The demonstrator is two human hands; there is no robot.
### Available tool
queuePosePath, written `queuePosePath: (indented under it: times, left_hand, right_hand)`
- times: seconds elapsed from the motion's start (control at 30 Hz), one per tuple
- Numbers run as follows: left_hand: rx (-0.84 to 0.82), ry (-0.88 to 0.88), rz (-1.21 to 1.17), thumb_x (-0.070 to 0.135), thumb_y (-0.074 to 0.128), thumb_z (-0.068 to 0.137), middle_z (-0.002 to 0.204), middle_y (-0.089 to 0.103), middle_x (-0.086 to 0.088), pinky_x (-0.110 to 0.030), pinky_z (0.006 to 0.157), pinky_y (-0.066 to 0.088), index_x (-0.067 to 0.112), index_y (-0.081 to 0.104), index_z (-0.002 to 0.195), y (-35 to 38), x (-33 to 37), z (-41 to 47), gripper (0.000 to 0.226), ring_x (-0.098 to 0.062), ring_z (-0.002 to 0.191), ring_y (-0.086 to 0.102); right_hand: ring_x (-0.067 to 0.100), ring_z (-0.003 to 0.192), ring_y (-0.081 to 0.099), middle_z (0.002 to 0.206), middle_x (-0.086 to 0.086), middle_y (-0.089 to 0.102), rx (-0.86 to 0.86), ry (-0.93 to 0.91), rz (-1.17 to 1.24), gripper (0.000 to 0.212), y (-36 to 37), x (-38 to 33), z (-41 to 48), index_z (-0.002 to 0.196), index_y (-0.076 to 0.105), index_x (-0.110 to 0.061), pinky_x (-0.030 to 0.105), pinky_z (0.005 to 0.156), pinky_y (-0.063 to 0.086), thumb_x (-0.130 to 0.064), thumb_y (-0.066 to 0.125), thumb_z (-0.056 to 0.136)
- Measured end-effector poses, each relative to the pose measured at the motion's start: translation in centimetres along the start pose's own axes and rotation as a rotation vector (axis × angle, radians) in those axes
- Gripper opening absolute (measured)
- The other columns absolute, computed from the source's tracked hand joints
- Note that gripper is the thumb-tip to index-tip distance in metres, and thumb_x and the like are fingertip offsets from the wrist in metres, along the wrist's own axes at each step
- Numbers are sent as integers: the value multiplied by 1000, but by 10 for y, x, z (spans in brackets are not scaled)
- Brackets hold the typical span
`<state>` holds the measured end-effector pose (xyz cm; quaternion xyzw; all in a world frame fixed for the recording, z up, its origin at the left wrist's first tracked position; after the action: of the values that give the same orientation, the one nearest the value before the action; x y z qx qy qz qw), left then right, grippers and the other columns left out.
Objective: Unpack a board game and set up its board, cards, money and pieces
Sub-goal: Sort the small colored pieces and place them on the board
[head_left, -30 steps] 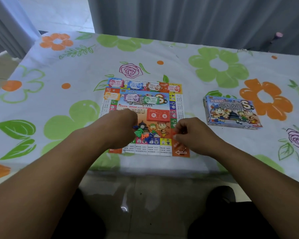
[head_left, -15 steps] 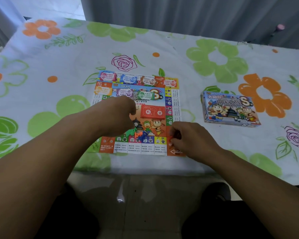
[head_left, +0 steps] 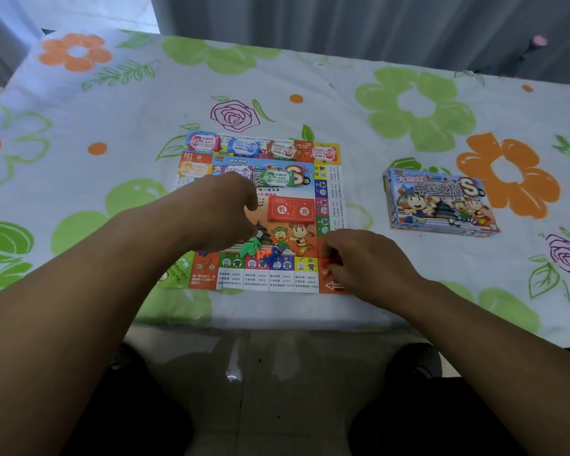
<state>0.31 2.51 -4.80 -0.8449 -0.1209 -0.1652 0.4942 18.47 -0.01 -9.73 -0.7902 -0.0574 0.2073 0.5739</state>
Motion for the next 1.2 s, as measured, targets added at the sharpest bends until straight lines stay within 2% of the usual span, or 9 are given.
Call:
queuePosePath:
  times: [0.13, 0.27, 0.4, 0.53, 0.63, 0.77, 0.87, 1.2]
  left_hand:
    - [8, 2, -3, 27, 71, 89, 123, 63, -3, -30, 79, 44, 18, 58, 129, -1, 1, 0, 43, -22, 103, 59]
    - [5, -1, -3, 27, 71, 89, 124, 61, -2, -29, 79, 44, 18, 58, 129, -2, 1, 0, 43, -23, 102, 59]
    - [8, -2, -11, 20, 70, 90, 125, 61, -3, -29, 74, 45, 17, 58, 130, -4, 1, 1, 41, -20, 92, 56]
    - [20, 4, -11, 17, 68, 91, 126, 61, -3, -29, 77, 45, 19, 59, 129, -3, -1, 2, 39, -23, 103, 59]
    - [26, 6, -11, 14, 67, 91, 126, 60, -2, -28, 76, 43, 18, 58, 129, -5, -3, 2, 39, -22, 105, 58]
    - [38, 11, -27, 13, 66, 91, 124, 61, -3, -29, 73, 44, 17, 58, 129, -8, -6, 3, 38, -21, 101, 58]
    - [48, 15, -22, 13, 66, 92, 122, 61, -2, -28, 74, 45, 17, 59, 129, -10, -7, 2, 38, -20, 100, 58]
    - [62, 29, -8, 12, 63, 93, 120, 61, -1, -28, 76, 45, 18, 59, 126, -11, -8, 2, 34, -19, 101, 58]
  right_hand:
    - [16, 92, 64, 112, -3, 69, -3, -2, 1, 10, 0, -1, -1, 101, 61, -22, 28, 77, 51, -30, 61, 95]
    - [15, 90, 61, 112, -3, 67, -14, -1, -21, 12, -5, -2, -1, 101, 57, -22, 28, 75, 51, -29, 63, 93]
    - [14, 101, 59, 121, -6, 63, 7, -32, 17, 29, -15, -16, 3, 113, 57, -24, 29, 78, 51, -34, 69, 89]
    - [15, 108, 53, 122, -7, 58, -32, -96, -28, 38, -12, -39, 10, 120, 56, -26, 35, 84, 53, -33, 69, 86]
    - [15, 104, 54, 118, -5, 60, -8, -98, 20, 31, -9, -50, 16, 118, 58, -25, 37, 85, 54, -33, 66, 88]
    - [12, 92, 55, 114, -2, 64, 38, -110, 35, 21, -1, -64, 26, 113, 58, -21, 32, 81, 53, -35, 59, 97]
    - [17, 95, 63, 115, 0, 67, 68, -103, 8, 21, 4, -69, 34, 114, 60, -21, 35, 82, 56, -35, 59, 98]
    - [20, 90, 65, 107, 5, 68, 20, -59, 13, 10, 9, -67, 44, 103, 62, -15, 36, 82, 57, -24, 59, 99]
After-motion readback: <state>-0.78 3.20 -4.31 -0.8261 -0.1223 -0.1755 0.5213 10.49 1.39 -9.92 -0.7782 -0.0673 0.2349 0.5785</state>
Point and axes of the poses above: each hand's wrist, its own z-axis towards the middle knuckle, its own y-axis out of the palm, x = y × z, the point moved 9 cm from there along z, towards the middle knuckle
